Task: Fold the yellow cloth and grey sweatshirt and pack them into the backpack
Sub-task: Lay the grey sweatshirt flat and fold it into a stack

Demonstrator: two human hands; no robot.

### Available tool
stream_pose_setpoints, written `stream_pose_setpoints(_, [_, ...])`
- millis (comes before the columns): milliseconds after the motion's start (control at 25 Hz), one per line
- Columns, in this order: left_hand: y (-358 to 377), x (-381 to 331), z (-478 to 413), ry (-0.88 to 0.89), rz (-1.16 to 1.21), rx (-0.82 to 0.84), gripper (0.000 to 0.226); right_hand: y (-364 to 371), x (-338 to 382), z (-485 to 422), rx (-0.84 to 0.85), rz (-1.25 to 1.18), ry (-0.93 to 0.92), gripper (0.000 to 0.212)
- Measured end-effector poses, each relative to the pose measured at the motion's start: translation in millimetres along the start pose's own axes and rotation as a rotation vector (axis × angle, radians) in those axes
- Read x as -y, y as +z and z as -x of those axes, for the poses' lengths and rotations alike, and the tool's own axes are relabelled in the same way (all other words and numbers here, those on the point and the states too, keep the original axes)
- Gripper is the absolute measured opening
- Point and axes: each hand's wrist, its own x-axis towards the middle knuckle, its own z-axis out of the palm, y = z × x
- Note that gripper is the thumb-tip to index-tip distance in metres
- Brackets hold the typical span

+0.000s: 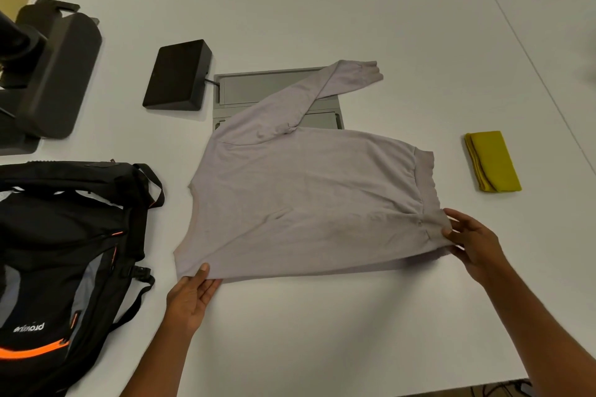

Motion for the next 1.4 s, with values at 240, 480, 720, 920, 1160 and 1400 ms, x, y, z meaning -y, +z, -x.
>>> stream_pose_setpoints(240, [0,1,-1,0.013,0.009,-0.007,0.040,-5,-20,0,-0.054,0.072,0.014,0.050])
stream_pose_setpoints(480, [-1,7,2,0.133,-0.210,-0.074,0.036,0,-32,1,-0.140,0.140,-0.001,0.044])
stream_pose_setpoints(720, [8,31,35,0.488,-0.791,-0.549,0.056,21,-51,17,-0.429,0.694,-0.313,0.043])
stream_pose_setpoints(920, [61,79,49,1.173,-1.231,0.063,0.050,126,-87,65,0.030,0.891,-0.885,0.057])
stream_pose_setpoints(1160, [120,100,3,1.339,-1.747,0.319,0.074,285,-97,128,0.555,0.701,-0.731,0.078])
stream_pose_setpoints(1400, [106,98,-27,1.380,-1.885,0.238,0.074,285,-137,81,0.240,1.179,-0.891,0.074])
